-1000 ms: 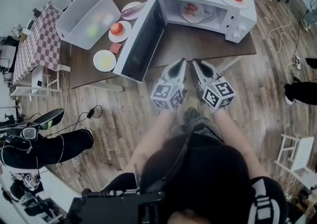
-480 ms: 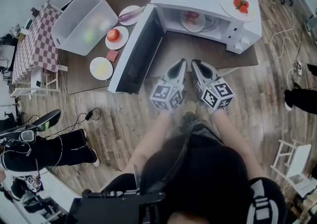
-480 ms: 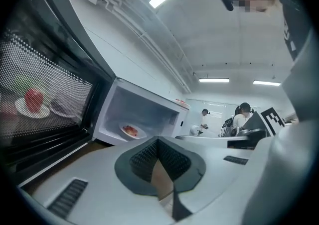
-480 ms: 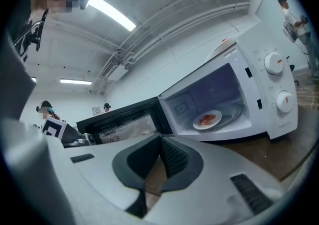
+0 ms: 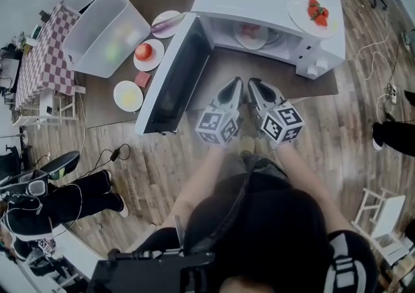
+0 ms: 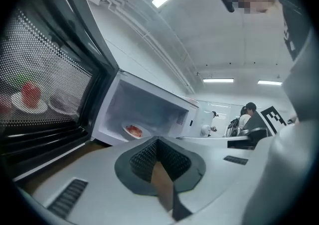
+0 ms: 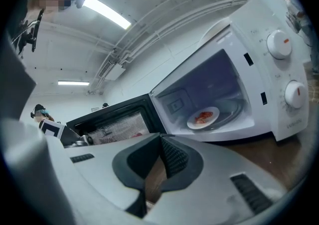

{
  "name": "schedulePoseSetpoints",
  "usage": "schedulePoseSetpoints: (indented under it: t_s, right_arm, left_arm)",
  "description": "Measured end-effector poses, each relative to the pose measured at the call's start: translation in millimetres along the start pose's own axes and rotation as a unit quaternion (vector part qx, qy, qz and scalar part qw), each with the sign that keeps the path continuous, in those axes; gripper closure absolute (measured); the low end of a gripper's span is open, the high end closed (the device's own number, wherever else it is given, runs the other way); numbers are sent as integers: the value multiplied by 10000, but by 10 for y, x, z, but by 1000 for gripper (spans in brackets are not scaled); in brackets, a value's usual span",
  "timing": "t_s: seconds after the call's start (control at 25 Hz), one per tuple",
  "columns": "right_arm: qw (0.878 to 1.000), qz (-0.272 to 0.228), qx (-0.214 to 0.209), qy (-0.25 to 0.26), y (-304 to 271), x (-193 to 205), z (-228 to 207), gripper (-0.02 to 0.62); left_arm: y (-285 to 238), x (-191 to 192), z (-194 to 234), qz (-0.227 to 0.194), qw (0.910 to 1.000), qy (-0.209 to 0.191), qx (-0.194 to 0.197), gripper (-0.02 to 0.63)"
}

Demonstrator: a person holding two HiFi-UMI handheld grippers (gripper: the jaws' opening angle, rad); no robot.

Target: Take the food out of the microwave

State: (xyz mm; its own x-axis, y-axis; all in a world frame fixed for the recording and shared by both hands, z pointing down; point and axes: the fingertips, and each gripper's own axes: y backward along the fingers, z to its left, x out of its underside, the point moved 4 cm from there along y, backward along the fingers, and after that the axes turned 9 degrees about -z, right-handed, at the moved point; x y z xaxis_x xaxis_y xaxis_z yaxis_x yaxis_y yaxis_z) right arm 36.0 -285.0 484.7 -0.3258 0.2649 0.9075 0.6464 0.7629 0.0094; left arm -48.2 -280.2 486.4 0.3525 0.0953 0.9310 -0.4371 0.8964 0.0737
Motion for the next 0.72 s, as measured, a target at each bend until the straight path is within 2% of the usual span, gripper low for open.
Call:
schedulePoseSetpoints:
  t_s: [0.2,0.52,0.72]
  right_arm:
    - [9999,78,-28,-90,-54,67,-28,591]
    - [9997,71,163,-172,-151,64,-162,586]
    - [9993,96,306,-208,-205,44,-264,586]
  left_arm:
    - [-36,74,-1,57,10000,15,-24,606]
    - [-104,45,85,-38,9998,-121,-127,606]
    - [-235,82,92,8,10000,-33,-51,606]
